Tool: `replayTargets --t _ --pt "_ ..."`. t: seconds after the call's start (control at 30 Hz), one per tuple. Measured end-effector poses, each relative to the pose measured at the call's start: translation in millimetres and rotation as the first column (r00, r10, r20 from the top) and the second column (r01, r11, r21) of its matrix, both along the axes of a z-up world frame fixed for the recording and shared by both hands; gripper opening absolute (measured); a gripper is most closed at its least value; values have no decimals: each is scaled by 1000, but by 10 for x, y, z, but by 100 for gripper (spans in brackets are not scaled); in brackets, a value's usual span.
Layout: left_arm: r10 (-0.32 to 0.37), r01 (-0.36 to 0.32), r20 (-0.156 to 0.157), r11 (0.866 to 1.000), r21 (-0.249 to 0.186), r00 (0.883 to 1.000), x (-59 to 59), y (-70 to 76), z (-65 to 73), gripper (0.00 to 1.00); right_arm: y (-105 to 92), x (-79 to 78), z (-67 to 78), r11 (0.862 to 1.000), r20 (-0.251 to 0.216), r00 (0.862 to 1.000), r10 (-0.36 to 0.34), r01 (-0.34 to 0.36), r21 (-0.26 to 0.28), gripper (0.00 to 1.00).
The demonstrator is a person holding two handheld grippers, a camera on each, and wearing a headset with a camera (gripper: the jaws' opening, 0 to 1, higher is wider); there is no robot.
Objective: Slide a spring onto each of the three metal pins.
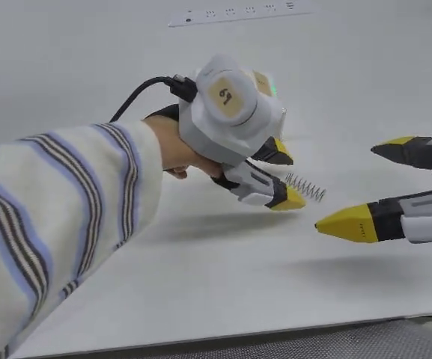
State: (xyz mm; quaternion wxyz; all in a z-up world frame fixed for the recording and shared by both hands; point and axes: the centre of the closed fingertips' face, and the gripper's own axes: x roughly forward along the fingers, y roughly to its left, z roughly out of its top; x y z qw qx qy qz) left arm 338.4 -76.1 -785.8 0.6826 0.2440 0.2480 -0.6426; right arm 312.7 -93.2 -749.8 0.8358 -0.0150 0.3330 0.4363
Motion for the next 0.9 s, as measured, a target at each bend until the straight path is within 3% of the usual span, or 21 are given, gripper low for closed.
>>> replayTargets --t 0.13,0.3,0.53,0.7,0.73,0.9 --pt "-37 37 1 999 6 999 -21 -39 -19 27 -15 -3 5 1000 0 1000 -4 4 0 99" --pt "-88 87 -1 992 87 996 -66 16 -157 27 -8 -13 20 1000 1 1000 -7 7 12 99" --pt "-91 92 -15 990 107 996 -108 23 -195 20 -23 -8 2 1000 -4 1000 -9 9 16 99" --pt "-104 105 -21 988 110 994 -144 19 -205 4 -22 -11 -1 1000 -4 1000 -7 7 15 99" --pt "-108 110 -23 989 103 994 -144 14 -207 6 -21 -13 0 1000 -4 1000 -7 7 15 99" --pt "-105 105 0 989 104 994 -127 11 -211 3 -15 -34 -8 1000 -6 1000 -3 3 12 98"
